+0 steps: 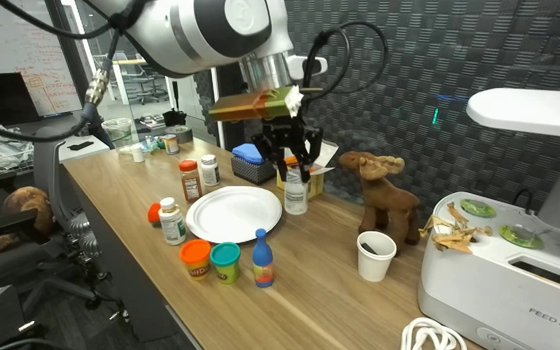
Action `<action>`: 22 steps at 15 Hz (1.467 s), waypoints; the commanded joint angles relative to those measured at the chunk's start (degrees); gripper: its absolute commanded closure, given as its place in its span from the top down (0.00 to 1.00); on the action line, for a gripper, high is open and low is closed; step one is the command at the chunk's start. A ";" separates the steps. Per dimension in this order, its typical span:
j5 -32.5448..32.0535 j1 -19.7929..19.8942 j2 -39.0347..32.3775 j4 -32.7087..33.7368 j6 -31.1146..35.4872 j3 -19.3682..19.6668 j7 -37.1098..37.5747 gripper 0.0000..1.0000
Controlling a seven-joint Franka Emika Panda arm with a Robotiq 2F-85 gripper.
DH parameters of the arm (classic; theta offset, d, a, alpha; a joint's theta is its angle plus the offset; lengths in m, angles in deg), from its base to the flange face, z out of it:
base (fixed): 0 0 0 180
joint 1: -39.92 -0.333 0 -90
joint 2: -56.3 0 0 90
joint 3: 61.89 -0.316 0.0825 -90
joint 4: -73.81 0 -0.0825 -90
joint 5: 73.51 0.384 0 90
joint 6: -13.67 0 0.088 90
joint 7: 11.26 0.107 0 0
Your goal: Put the bottles and orange plushie on the white plate one at a time
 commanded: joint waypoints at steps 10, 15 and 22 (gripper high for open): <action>0.75 -5.16 -1.25 -2.40 2.13 -8.96 -1.61 0.20; -0.51 -5.51 -3.47 -1.75 6.33 -8.09 -0.75 0.20; -0.70 -5.45 -5.35 -1.23 8.35 -7.00 -0.29 0.20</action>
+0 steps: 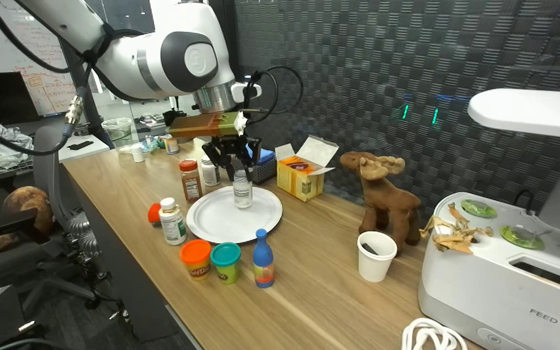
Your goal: Put the bottles and orange plushie on the white plate one at a time
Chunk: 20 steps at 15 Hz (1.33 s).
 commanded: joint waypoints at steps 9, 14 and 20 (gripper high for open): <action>-0.49 -0.17 -0.88 1.17 2.87 1.11 -0.10 0.85; 0.68 -0.31 6.05 -0.81 -0.20 0.75 1.43 1.00; 2.53 -1.81 9.66 2.25 -5.61 -2.45 0.03 1.00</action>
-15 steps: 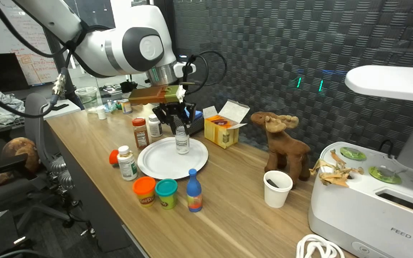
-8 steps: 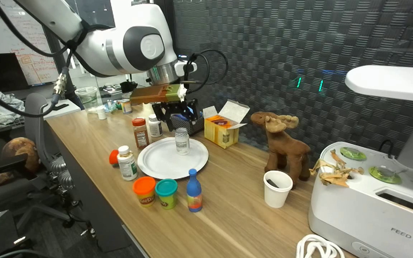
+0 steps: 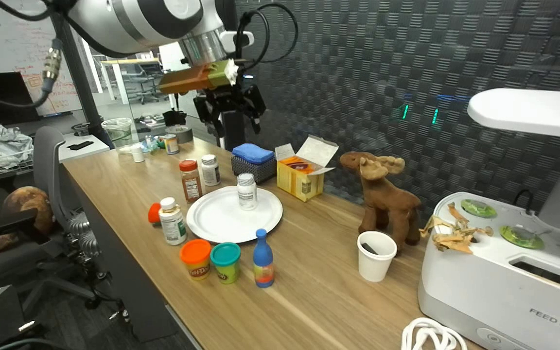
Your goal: Put the bottles and orange plushie on the white plate one at a time
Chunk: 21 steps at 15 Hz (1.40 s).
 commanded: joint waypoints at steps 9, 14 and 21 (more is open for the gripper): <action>3.17 -6.14 -6.01 6.21 -9.39 -6.63 0.19 1.00; 4.23 -7.09 -10.59 8.83 -7.99 -8.05 -1.50 1.00; 0.56 -8.52 -14.94 12.72 -6.68 -6.13 -0.12 1.00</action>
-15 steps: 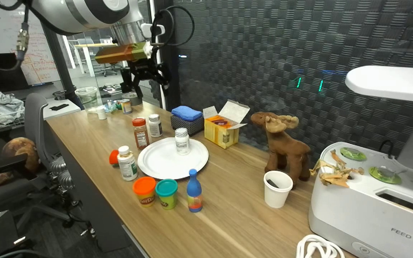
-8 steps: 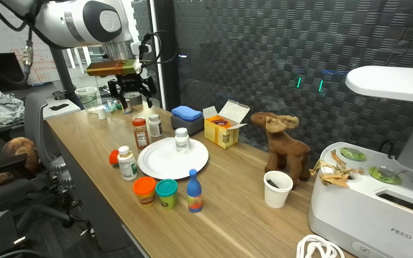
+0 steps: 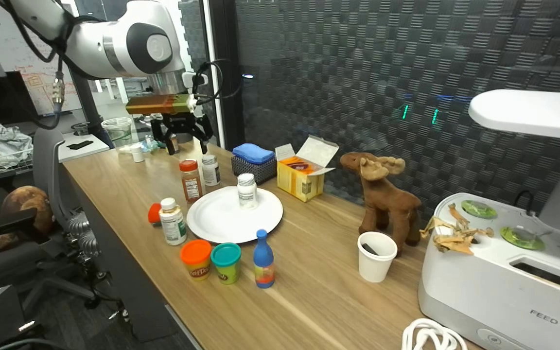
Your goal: Put the bottles and orange plushie on the white plate one at a time
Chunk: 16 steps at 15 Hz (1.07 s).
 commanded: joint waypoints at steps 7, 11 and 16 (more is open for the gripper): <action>-1.13 -0.53 -5.41 7.69 -0.13 1.79 -0.99 1.00; -1.91 -0.94 -7.46 9.51 0.20 2.75 -0.33 1.00; -2.71 -0.94 -8.64 10.44 0.69 3.71 -0.42 1.00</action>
